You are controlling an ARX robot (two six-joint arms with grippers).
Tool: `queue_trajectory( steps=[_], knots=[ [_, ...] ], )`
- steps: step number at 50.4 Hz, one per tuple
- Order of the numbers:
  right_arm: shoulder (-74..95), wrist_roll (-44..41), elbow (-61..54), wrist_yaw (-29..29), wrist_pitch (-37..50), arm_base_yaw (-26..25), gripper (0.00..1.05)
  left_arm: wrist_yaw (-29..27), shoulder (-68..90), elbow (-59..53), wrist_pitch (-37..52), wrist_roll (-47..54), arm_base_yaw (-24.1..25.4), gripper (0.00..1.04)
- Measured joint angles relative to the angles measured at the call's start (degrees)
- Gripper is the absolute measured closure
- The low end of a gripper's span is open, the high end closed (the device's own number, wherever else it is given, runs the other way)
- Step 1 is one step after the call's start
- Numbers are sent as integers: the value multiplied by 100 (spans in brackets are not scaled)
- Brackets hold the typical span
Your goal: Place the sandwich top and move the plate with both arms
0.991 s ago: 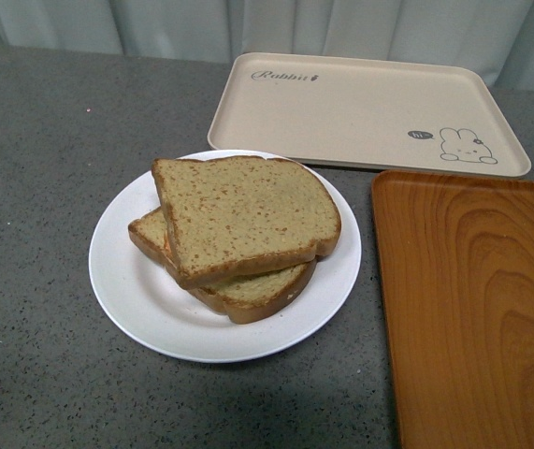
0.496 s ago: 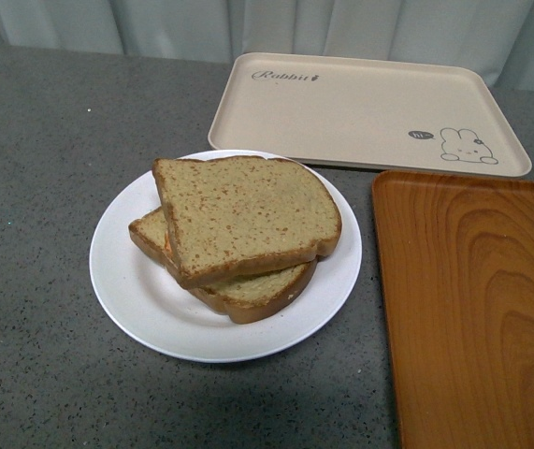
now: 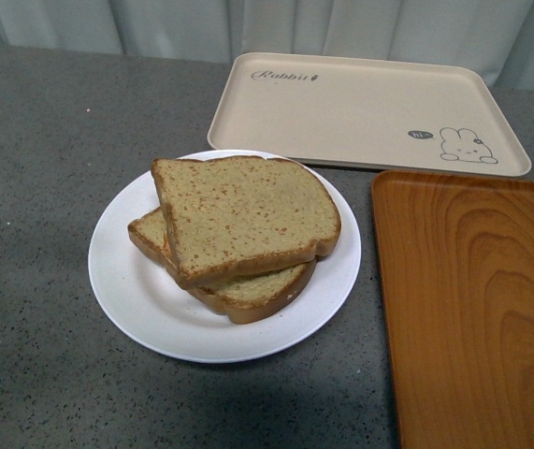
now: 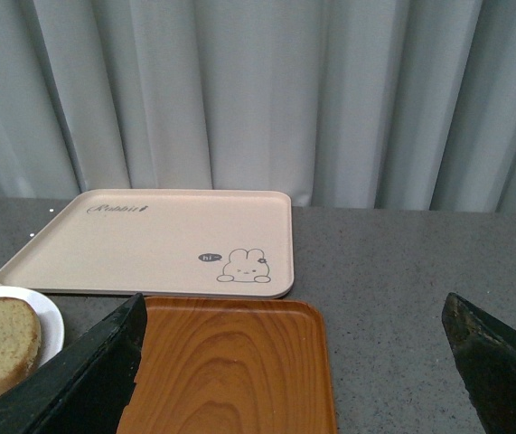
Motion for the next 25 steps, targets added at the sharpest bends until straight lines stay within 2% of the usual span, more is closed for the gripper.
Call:
queue_trajectory(
  steps=[12,25],
  knots=[
    [0,0,0,0,0,0,9,0,693,256,210,-24,55,6],
    [0,0,0,0,0,0,9,-20,1200,459,295,-122,-101,6]
  ],
)
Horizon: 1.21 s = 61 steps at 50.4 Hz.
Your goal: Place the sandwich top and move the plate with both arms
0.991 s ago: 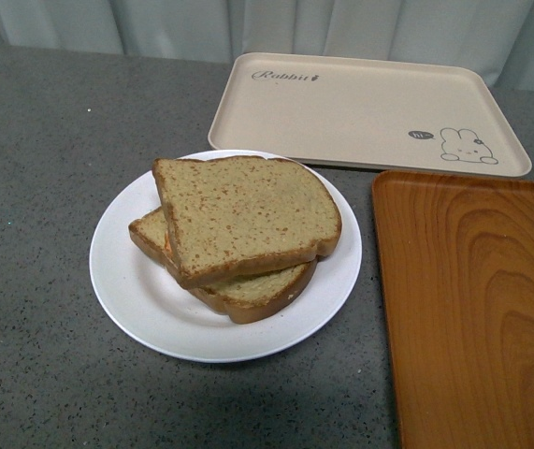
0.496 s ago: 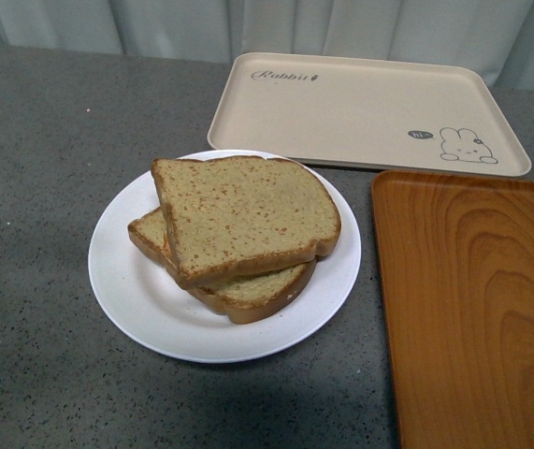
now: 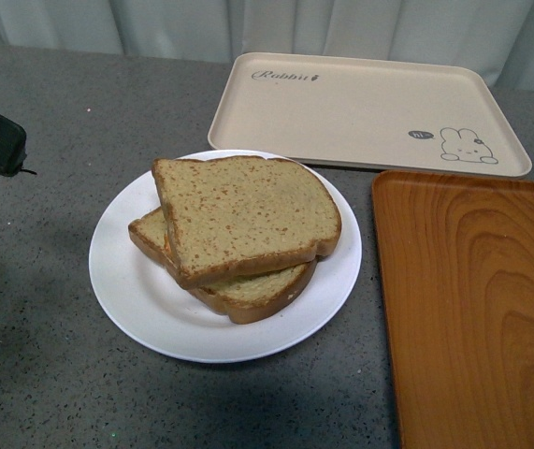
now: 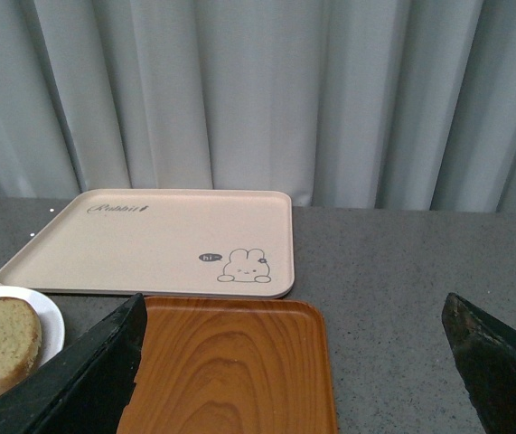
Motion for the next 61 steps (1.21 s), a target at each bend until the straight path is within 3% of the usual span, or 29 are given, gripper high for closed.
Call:
queue_trajectory(
  steps=[29,43,61],
  knots=[
    [0,0,0,0,0,0,9,66,758,190,278,-608,-669,6],
    [0,0,0,0,0,0,9,155,758,168,273,-1165,-1239,6],
    [0,0,0,0,0,0,9,170,748,109,192,-1517,-1314,6]
  ],
)
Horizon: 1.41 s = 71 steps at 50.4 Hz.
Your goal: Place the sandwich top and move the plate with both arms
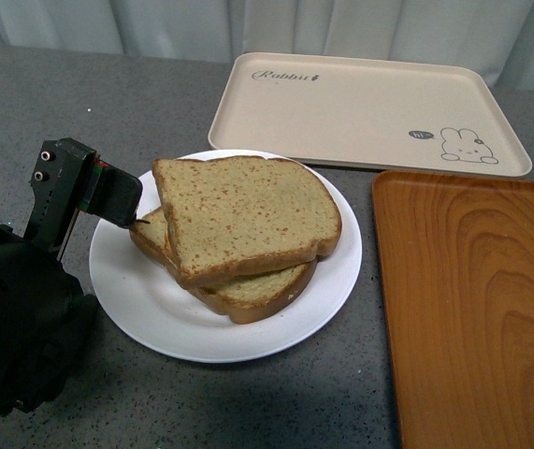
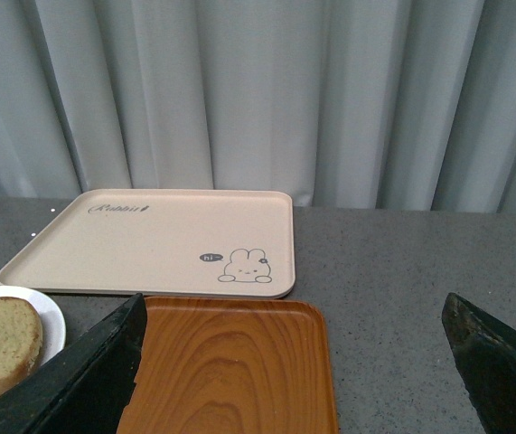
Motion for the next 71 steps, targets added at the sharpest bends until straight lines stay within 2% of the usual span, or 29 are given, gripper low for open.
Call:
queue_trajectory(
  steps=[9,19,37,56,71],
  knots=[
    [0,0,0,0,0,0,9,-11,0,0,-44,-98,0,7],
    [0,0,0,0,0,0,9,0,13,-9,-63,-236,9,51],
    [0,0,0,0,0,0,9,68,57,-68,92,-350,13,100],
    [0,0,0,0,0,0,9,87,33,-79,422,-369,72,101],
    [0,0,0,0,0,0,9,79,-136,83,562,-122,428,101]
  ],
)
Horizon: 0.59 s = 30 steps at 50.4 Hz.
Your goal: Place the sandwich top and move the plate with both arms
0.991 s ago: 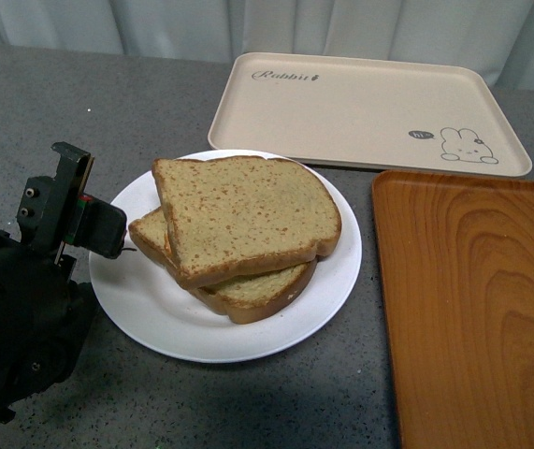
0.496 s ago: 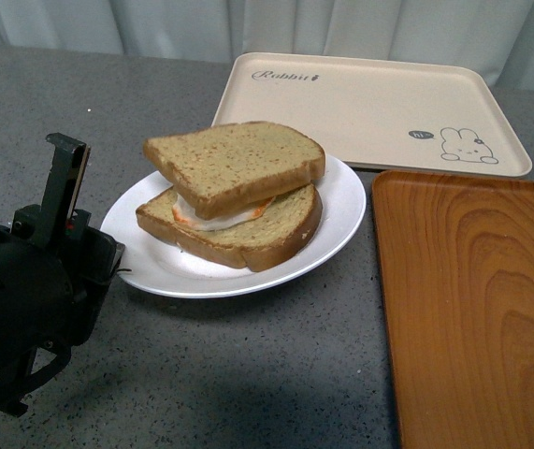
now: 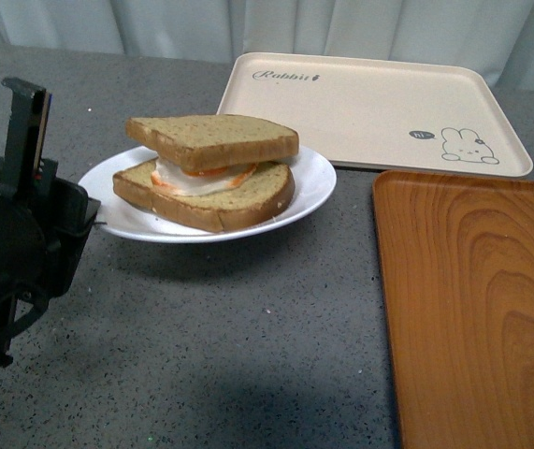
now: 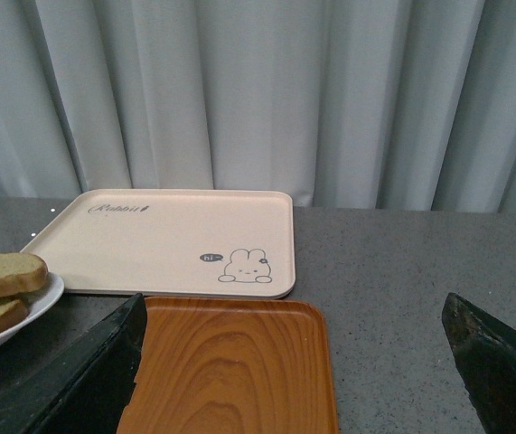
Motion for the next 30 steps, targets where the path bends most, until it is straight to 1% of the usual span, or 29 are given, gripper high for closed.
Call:
queue_trajectory(
  steps=[10,17,30],
  knots=[
    [0,0,0,0,0,0,9,-39,-39,520,-140,192,116,101],
    [0,0,0,0,0,0,9,13,20,1145,-249,420,129,101],
    [0,0,0,0,0,0,9,7,1008,2651,-623,756,76,101]
  ],
)
